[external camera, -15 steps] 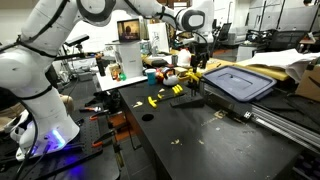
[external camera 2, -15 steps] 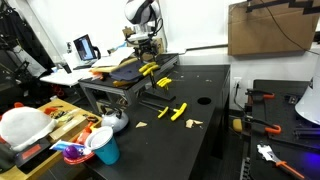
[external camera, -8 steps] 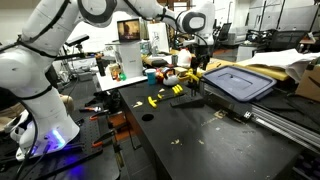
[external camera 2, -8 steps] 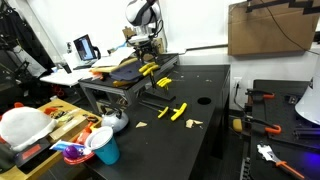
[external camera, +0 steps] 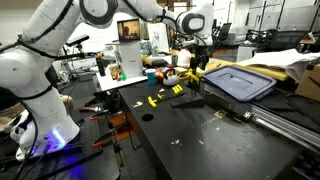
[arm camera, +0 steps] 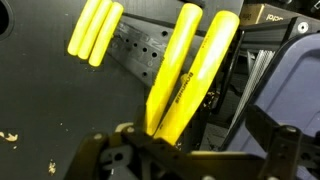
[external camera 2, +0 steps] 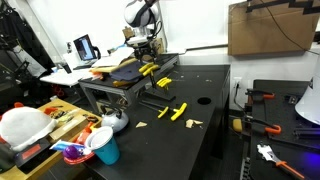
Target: Pick up the yellow object and put it on the table
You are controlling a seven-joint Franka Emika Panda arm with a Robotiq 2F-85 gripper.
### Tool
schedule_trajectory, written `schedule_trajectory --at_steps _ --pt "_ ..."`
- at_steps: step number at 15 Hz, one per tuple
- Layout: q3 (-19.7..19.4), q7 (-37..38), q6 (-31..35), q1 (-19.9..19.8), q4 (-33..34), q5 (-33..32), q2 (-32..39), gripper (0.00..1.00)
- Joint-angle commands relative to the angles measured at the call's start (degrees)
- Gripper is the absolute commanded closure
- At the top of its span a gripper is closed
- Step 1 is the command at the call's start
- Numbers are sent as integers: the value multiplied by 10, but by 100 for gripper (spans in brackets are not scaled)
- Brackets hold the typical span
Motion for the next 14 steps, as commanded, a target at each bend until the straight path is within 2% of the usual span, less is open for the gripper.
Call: schedule_trajectory --at_steps 1,2,7,11,12,14 --pt "1 27 4 1 19 -2 10 25" --pt "1 32 5 1 19 -2 10 26" --pt "2 39 5 0 20 -1 13 66" --pt "2 43 6 -1 22 -2 13 95" --pt "2 47 7 0 21 -1 13 97" --pt "3 50 7 0 20 -2 11 95"
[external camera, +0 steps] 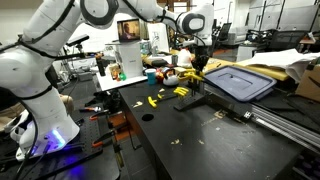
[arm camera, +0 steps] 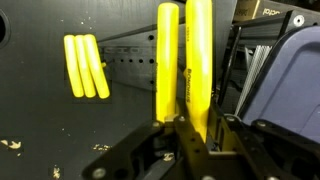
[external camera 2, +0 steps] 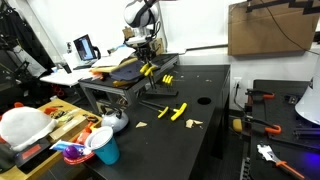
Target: Pick up the yellow object and put it on the table
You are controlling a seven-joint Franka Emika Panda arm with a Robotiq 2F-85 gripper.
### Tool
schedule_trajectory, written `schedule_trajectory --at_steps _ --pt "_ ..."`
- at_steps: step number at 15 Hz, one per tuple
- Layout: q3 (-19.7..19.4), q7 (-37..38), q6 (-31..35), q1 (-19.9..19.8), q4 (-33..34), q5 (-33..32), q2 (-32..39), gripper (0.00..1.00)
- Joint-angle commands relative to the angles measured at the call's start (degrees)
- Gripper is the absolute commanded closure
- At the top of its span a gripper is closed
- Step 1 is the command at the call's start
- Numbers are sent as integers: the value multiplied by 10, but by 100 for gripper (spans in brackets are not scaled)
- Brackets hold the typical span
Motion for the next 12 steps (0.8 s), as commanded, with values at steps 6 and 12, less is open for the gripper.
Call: schedule_trajectory --at_steps 6,12 --pt "3 16 9 1 6 -3 -2 94" --pt "-2 17 31 7 -6 -12 -15 94"
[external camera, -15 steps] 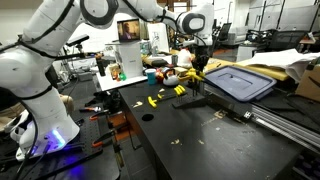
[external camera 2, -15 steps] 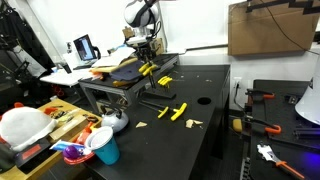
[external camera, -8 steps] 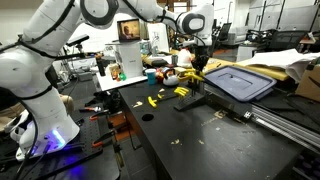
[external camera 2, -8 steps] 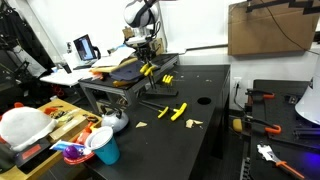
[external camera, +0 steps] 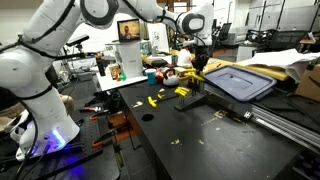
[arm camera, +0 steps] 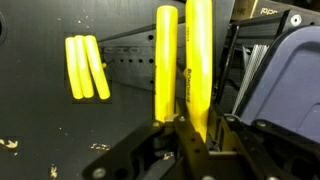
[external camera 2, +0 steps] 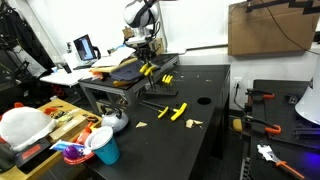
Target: Pick up the yellow object and put it on the table
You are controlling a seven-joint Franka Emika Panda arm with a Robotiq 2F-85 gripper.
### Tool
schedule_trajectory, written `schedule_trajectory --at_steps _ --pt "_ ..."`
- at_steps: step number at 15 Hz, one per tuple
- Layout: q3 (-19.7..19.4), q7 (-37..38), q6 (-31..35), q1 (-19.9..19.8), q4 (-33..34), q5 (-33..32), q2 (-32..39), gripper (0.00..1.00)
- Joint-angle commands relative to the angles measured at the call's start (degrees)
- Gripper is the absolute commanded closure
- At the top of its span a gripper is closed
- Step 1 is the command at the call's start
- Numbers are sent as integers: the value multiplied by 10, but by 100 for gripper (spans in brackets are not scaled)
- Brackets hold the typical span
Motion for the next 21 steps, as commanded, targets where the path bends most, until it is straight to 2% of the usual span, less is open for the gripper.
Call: schedule_trajectory --at_steps 1,18,21 --pt "-3 18 31 8 -9 -11 -17 94" --pt "-10 3 94 16 -43 -48 -26 94" --pt "-1 -1 76 8 -37 -39 -24 94"
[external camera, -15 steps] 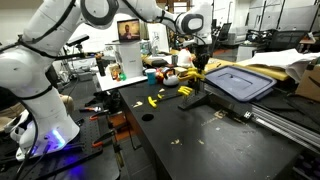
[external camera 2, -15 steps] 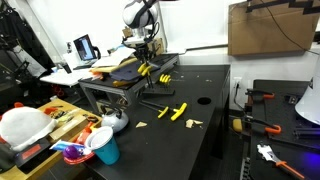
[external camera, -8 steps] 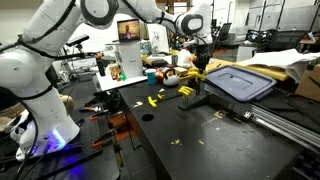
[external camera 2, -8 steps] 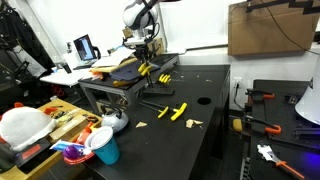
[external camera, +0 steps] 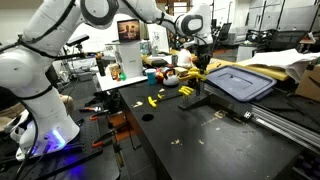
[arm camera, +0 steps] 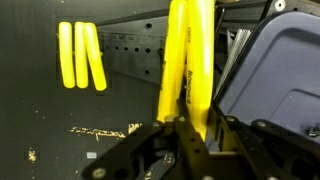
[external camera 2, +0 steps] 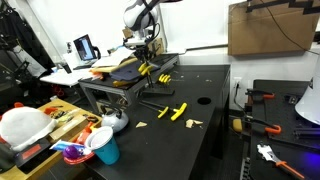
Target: Pick up the yellow object and put it on the table
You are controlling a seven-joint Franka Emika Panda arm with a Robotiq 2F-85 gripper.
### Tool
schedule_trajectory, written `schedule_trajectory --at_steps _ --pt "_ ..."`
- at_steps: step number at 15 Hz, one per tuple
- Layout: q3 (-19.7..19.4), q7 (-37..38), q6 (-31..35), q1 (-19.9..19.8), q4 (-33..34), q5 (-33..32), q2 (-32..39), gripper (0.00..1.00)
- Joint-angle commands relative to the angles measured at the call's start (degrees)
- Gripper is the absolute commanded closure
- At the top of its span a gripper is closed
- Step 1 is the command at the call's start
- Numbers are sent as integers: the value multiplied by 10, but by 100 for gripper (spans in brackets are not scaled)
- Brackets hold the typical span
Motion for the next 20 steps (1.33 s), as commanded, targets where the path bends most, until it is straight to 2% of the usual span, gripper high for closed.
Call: schedule_trajectory --at_steps 1,3,4,11,12,20 --pt "2 0 9 -3 -25 3 -24 94" --pt "3 -1 9 -4 -27 5 -25 94" --pt "3 0 8 -4 -27 5 -25 60" --pt "5 0 8 -3 -31 5 -30 6" --pt "6 1 8 -2 -30 5 -31 1" --pt "20 17 -1 4 -9 22 -17 0"
